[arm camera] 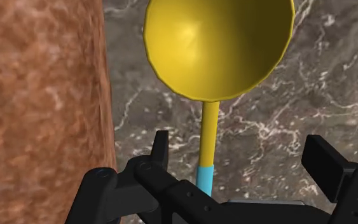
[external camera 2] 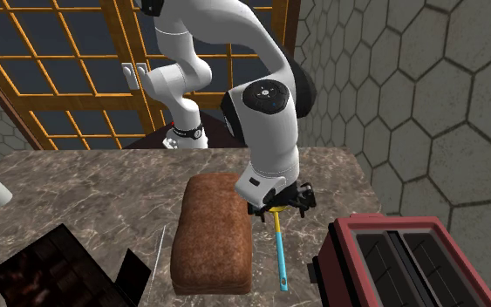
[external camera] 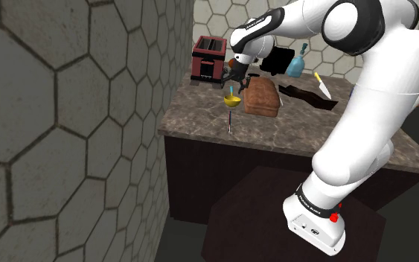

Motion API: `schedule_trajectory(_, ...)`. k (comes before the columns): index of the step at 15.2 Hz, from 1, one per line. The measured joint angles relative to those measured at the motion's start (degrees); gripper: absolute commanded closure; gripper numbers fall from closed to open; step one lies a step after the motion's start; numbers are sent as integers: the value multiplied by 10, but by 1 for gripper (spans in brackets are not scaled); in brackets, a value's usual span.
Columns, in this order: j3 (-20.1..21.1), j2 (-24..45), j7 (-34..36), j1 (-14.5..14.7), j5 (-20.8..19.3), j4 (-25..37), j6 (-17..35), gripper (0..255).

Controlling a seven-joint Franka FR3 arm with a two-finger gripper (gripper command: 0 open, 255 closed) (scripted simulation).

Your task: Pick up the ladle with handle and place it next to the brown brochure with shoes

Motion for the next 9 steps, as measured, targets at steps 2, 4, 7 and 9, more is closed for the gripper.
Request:
schedule_trajectory(2,0,13,-4,-2,2,-7,10,0)
schedule_trajectory(4,0,19,-2,-1,2,-13,13,0)
schedule_trajectory(7,1,22,-3,-1,3,-16,16,0)
schedule_trajectory(9,0,22,-3,-2,3,-16,16,255)
